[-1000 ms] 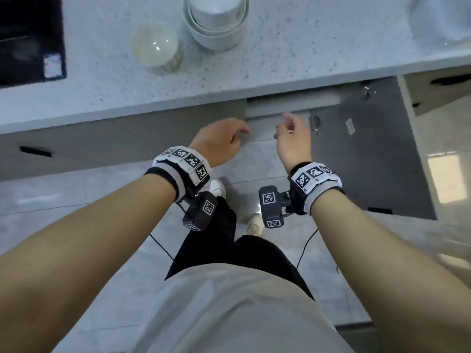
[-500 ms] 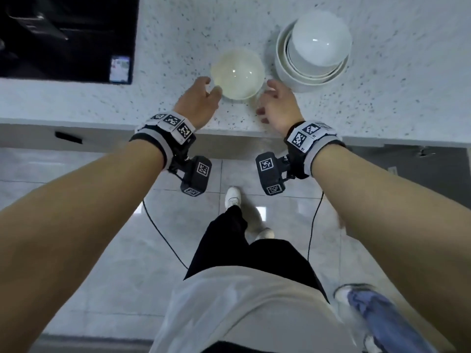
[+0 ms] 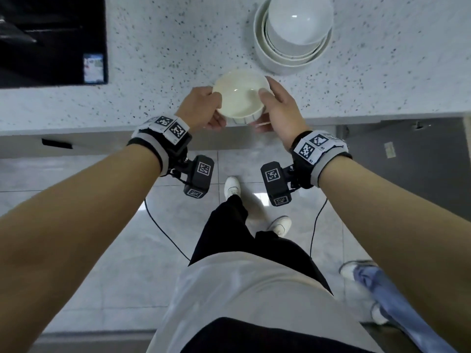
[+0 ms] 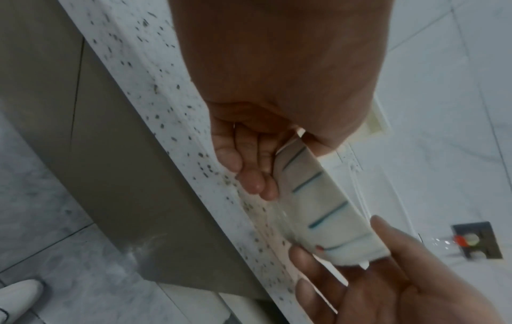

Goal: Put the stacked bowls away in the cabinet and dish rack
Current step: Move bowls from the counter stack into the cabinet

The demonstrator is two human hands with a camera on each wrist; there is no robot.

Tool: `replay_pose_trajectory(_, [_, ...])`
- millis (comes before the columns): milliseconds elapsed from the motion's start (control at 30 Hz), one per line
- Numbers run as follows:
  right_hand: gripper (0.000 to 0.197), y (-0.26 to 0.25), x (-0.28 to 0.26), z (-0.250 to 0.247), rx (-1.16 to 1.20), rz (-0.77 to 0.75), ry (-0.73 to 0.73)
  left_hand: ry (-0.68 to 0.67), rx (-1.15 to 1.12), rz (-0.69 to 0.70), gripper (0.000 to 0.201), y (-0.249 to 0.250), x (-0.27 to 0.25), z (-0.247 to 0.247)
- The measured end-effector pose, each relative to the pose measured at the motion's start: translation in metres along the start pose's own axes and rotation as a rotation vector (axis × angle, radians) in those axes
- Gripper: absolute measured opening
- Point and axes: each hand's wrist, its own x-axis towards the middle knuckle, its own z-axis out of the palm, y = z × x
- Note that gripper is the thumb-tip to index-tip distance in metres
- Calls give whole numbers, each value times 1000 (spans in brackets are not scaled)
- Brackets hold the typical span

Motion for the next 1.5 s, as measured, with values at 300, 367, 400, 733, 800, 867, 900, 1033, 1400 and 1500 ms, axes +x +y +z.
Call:
replay_pose_trajectory(300, [40,49,-76,-123,190,86,181,-231,145,40,33,38,-28,135])
replay_pose_trajectory(367, [31,63,-96,-153,281,131,258,-253,137,51,35,44,-38,175])
replay_pose_trajectory(400, [26,69,-105,-167,315,148,293,-260,135,60,37,46,-44,194])
replay_pose_trajectory(733, [32,115,-166,-270,433,205,436,-417,236,46,54,59,-93,317])
replay_pose_trajectory(800, [31,122,-171,-283,444,222,434,-420,250,39,54,59,-98,330])
replay_pose_trajectory(867, [31,128,-173,-293,435,229,433,-417,263,39,54,58,-99,341])
replay_pose_trajectory(900, [32,130,-172,-296,428,235,434,-418,264,31,53,57,-99,345])
replay_pose_trajectory(1033, [33,136,-162,-306,357,241,422,-432,217,-31,39,48,-93,359])
replay_pose_trajectory(1400, [43,221,-56,-314,333,177,357,-293,61,-44,32,-19,36,407])
replay_pose_trajectory(1500, [52,257,-5,-318,380,191,329,-285,60,-44,27,-45,83,423])
